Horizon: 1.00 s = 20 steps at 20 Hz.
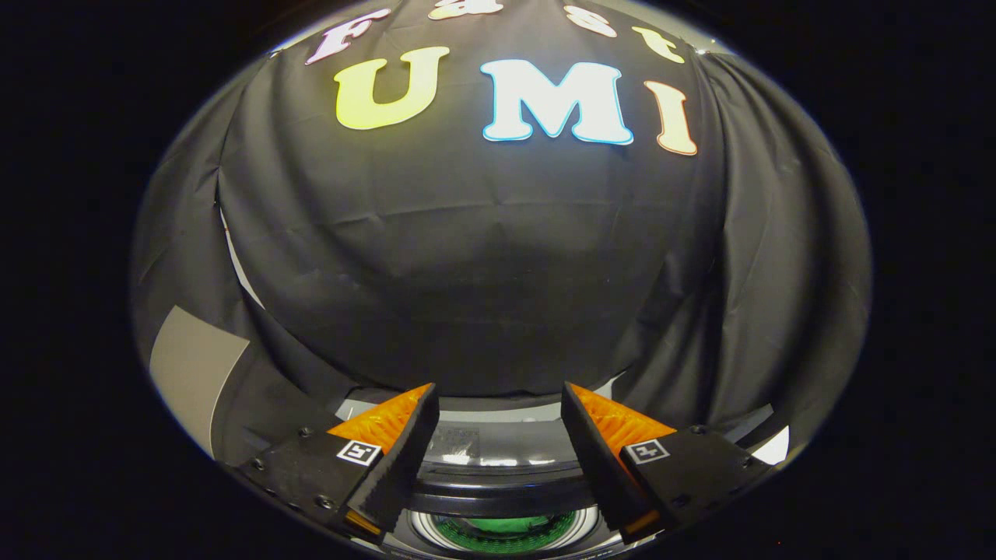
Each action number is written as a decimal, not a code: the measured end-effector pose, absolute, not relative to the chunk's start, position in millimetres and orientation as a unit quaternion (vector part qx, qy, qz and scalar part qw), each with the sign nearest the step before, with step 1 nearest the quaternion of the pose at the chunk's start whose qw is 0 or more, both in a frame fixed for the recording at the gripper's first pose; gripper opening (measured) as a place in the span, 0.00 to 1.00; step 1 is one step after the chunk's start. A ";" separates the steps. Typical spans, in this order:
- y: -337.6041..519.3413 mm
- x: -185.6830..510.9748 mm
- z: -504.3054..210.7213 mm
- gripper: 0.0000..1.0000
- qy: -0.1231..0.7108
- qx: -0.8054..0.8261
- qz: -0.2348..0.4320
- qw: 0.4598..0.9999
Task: Put the clothes into the washing machine and then close the washing machine lid.
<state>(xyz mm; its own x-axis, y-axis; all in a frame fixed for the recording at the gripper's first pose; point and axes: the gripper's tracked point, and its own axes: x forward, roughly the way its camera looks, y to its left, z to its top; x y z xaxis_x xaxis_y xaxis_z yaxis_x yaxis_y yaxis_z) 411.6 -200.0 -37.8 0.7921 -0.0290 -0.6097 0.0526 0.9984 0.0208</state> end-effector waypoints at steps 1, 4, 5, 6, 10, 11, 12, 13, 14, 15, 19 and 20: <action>-199.4 407.6 -38.2 0.98 0.319 0.018 -0.022 0.947; -197.5 390.4 -40.7 0.98 0.310 0.019 -0.028 0.950; -197.0 385.1 -41.0 0.98 0.304 0.020 -0.029 0.952; -196.4 379.2 -41.2 0.99 0.297 0.020 -0.029 0.954; -195.7 356.0 -48.3 0.98 0.280 0.020 -0.031 0.959; -195.9 354.4 -51.1 0.98 0.280 0.020 -0.032 0.959; -196.1 351.1 -53.7 0.98 0.280 0.021 -0.034 0.959; -195.8 347.5 -57.5 0.98 0.281 0.022 -0.035 0.959; -195.6 342.4 -61.5 0.98 0.285 0.023 -0.036 0.958; -194.4 335.5 -67.9 0.99 0.292 0.024 -0.037 0.956; -184.1 285.7 -95.6 0.98 0.310 0.057 -0.027 0.949; -183.9 271.6 -99.0 0.99 0.309 0.061 -0.031 0.949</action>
<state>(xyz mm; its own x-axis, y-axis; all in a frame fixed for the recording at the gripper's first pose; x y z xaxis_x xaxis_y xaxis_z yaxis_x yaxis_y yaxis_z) 271.6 -183.9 -99.0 0.8076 -0.0211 -0.5893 0.0964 0.9906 0.0967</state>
